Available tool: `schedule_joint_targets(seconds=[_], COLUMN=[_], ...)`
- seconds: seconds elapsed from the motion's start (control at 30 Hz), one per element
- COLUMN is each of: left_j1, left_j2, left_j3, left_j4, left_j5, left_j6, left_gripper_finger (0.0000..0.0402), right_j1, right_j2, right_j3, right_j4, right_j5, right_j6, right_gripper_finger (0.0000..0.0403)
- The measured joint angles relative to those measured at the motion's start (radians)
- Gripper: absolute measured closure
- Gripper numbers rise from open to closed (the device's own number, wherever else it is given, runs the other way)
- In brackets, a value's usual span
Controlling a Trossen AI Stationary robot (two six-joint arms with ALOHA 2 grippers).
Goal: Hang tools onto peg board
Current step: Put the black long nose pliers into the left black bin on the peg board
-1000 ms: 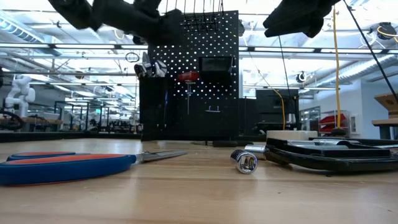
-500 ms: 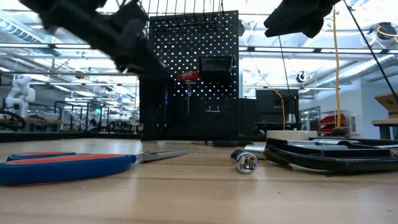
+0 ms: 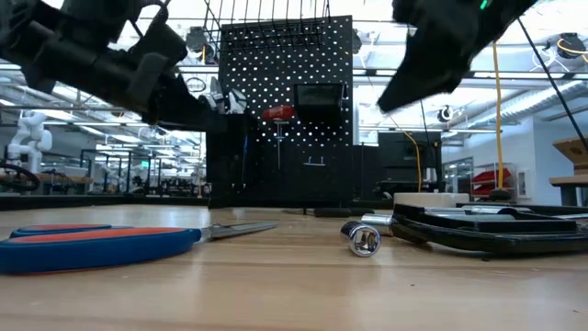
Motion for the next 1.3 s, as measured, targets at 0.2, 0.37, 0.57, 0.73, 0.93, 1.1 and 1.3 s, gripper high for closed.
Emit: schedule_joint_targets(seconds=[0.2, 0.37, 0.57, 0.73, 0.93, 1.1, 1.3], left_j1=[0.014, 0.014, 0.014, 0.014, 0.014, 0.014, 0.014], left_j2=[0.0, 0.0, 0.0, 0.0, 0.0, 0.0, 0.0], left_j3=[-0.008, -0.008, -0.008, -0.008, -0.008, -0.008, -0.008], left_j4=[0.0, -0.001, 0.0, -0.001, -0.001, -0.001, -0.002], left_j5=[0.093, 0.094, 0.094, 0.095, 0.096, 0.096, 0.096], left_j6=[-0.005, -0.005, -0.007, -0.027, -0.033, -0.034, -0.034], left_gripper_finger=[0.022, 0.022, 0.022, 0.022, 0.022, 0.022, 0.022], right_j1=[-0.096, -0.149, -0.214, -0.26, -0.296, -0.324, -0.349], right_j2=[0.13, 0.199, 0.264, 0.325, 0.408, 0.475, 0.547], right_j3=[0.0, 0.0, 0.0, 0.0, 0.0, 0.0, 0.0], right_j4=[0.025, 0.042, 0.295, 0.414, 0.472, 0.562, 0.612], right_j5=[-0.055, -0.073, -0.118, -0.153, -0.127, -0.036, -0.023], right_j6=[-0.005, 0.025, 0.016, -0.102, -0.186, -0.198, -0.187], right_gripper_finger=[0.0243, 0.0243, 0.023, 0.0175, 0.0105, 0.0088, 0.0089])
